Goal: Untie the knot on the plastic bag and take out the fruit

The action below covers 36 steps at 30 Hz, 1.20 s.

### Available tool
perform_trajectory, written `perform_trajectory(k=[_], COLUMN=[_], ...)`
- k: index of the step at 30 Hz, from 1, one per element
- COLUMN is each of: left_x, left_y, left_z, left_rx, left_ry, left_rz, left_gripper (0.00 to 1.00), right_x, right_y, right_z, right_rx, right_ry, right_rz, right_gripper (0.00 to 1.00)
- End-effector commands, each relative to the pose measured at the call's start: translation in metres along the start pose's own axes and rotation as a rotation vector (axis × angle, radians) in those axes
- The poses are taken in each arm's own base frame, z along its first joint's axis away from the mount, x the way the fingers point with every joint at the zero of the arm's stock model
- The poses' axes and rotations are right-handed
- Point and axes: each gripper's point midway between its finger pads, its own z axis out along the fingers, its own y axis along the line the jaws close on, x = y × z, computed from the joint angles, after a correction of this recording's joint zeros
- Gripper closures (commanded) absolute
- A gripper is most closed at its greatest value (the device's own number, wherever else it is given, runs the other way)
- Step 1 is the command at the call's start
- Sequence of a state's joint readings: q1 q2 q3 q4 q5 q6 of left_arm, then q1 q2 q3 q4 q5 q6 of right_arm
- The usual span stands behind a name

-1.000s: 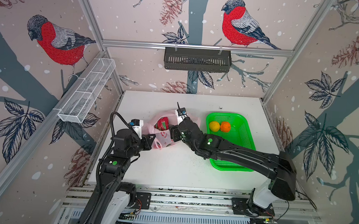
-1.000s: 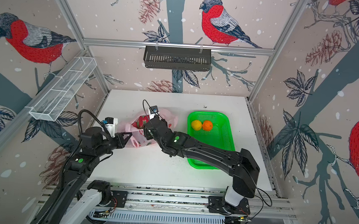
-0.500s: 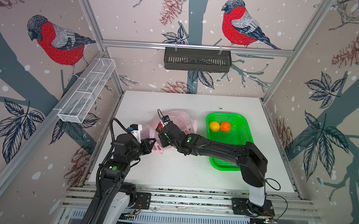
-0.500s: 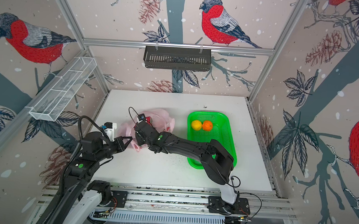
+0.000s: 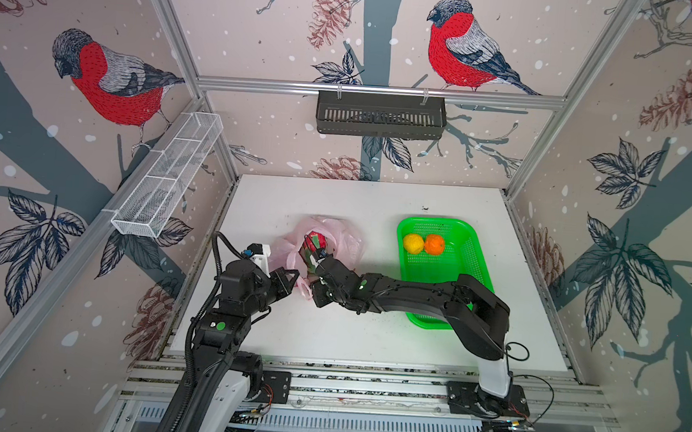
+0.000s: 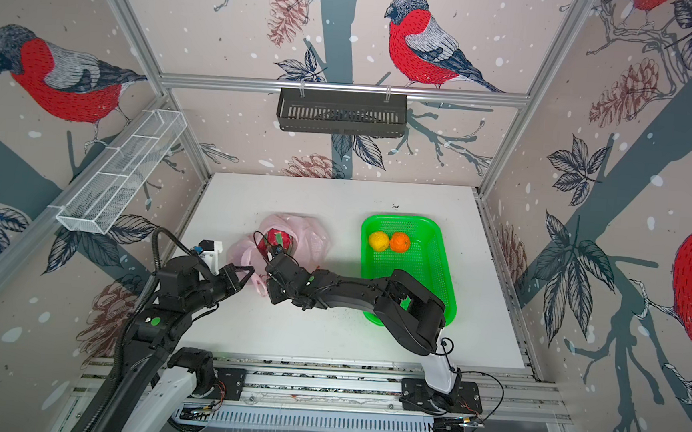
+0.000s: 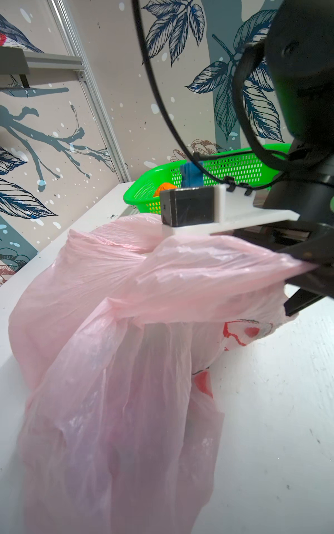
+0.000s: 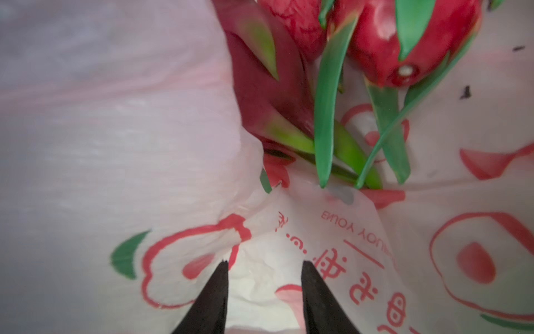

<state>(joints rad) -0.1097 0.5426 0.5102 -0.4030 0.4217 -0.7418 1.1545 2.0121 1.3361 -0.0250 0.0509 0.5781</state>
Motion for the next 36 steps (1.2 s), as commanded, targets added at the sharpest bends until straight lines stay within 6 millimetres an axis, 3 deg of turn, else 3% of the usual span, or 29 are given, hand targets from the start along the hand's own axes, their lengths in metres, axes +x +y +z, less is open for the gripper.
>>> perform_trajectory(k=[1, 4, 8, 15, 18, 27, 36], left_x=[-0.002, -0.001, -0.002, -0.003, -0.003, -0.001, 0.013], left_y=[0.007, 0.010, 0.018, 0.029, 0.036, 0.050, 0.057], left_z=[-0.003, -0.009, -0.016, -0.024, -0.026, -0.031, -0.017], left_rx=[-0.041, -0.069, -0.134, -0.207, -0.239, -0.300, -0.290], left_ry=[-0.023, -0.027, -0.035, -0.064, -0.075, -0.098, -0.031], left_rz=[-0.042, -0.052, -0.049, -0.073, -0.096, -0.140, -0.162], left_gripper=[1.00, 1.00, 1.00, 1.00, 1.00, 1.00, 1.00], right_x=[0.010, 0.017, 0.012, -0.023, -0.040, -0.074, -0.086], right_y=[-0.004, -0.011, -0.009, -0.003, -0.004, -0.031, -0.033], right_z=[0.006, 0.008, 0.000, -0.033, -0.038, 0.001, 0.029], right_rx=[-0.011, 0.000, 0.000, 0.029, 0.037, 0.056, 0.010], right_ry=[0.017, 0.030, 0.020, -0.052, -0.073, -0.105, -0.089], right_rz=[0.043, 0.059, 0.056, -0.004, -0.022, 0.033, 0.040], right_gripper=[0.57, 0.58, 0.58, 0.58, 0.58, 0.60, 0.60])
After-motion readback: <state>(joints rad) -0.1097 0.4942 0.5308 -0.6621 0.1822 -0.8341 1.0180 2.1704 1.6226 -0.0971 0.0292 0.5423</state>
